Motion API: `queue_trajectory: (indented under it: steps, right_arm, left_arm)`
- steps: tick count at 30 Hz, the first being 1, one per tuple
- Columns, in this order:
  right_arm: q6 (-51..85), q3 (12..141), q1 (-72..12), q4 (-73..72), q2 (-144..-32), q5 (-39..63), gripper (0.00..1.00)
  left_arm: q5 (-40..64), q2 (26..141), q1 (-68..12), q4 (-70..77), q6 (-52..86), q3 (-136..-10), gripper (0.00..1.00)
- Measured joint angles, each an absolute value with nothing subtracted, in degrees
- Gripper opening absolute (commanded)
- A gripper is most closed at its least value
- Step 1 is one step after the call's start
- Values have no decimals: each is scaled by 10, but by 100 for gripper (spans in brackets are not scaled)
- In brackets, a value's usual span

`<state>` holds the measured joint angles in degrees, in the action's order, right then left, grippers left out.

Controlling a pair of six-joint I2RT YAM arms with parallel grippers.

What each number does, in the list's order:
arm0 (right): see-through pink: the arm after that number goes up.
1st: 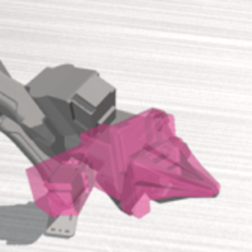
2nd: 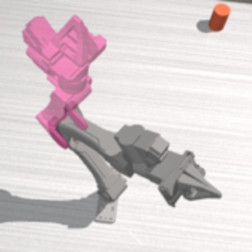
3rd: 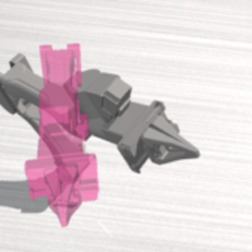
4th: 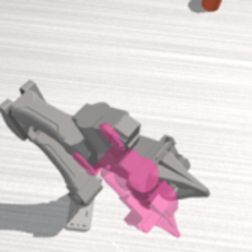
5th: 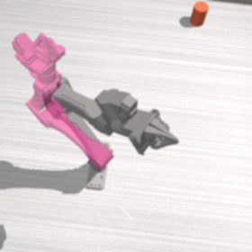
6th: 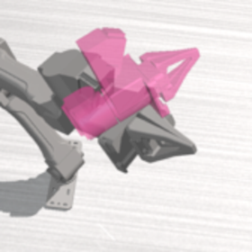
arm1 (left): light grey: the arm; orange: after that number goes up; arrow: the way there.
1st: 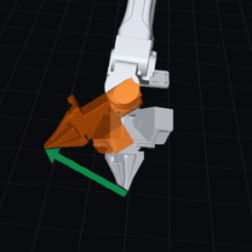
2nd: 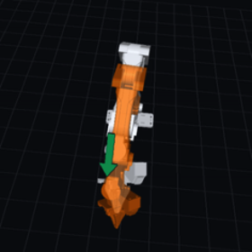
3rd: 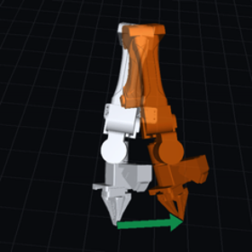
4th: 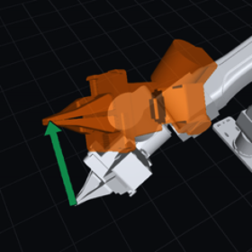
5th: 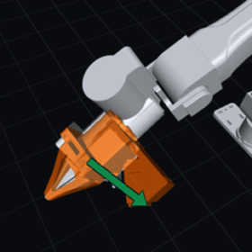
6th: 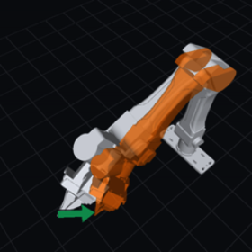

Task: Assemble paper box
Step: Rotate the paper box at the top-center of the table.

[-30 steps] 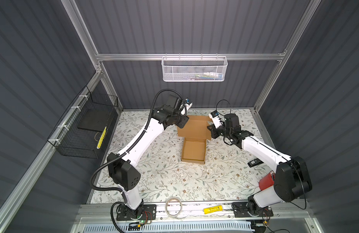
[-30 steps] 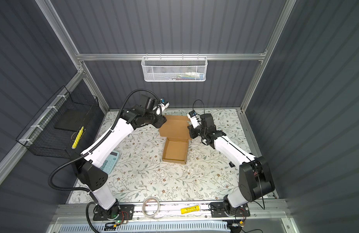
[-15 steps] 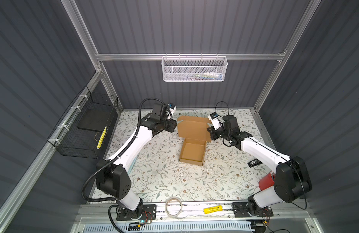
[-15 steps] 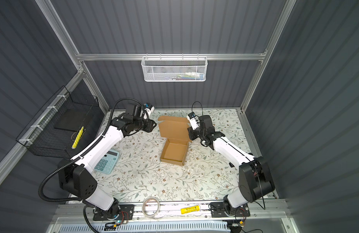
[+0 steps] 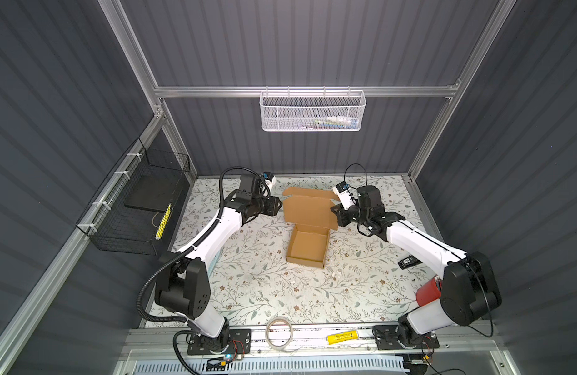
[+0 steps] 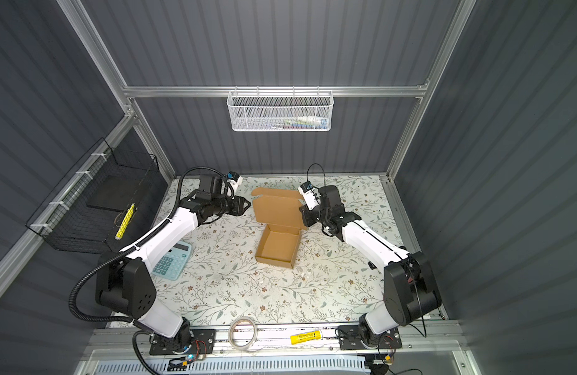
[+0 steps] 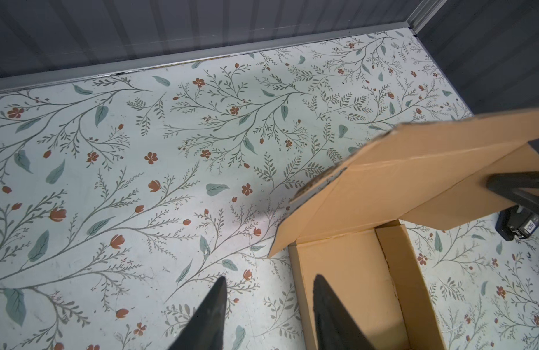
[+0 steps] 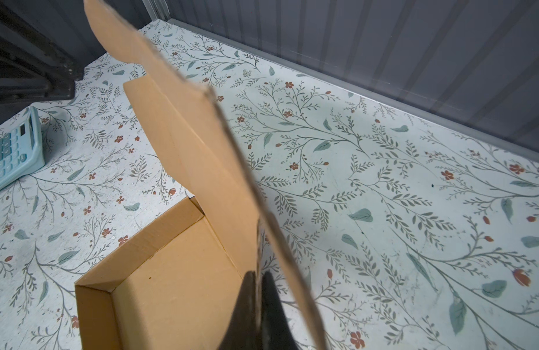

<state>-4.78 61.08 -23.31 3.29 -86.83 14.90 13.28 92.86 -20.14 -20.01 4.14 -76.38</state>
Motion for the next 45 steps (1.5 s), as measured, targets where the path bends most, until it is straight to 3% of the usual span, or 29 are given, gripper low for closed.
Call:
queue_trajectory:
  steps: [18, 26, 39, 45]
  right_arm:
    - [-52, 615, -237, 43, -868, 151, 5]
    - [-52, 620, -239, 46, -868, 151, 5]
    - [-49, 642, -244, 54, -883, 139, 6]
    - [-42, 648, -249, 55, -893, 134, 15]
  left_arm:
    - [177, 970, -199, -95, 75, -742, 44]
    - [216, 981, -199, -72, 87, -737, 38]
    - [252, 987, -199, -47, 110, -715, 12]
    - [252, 987, -199, -41, 112, -715, 4]
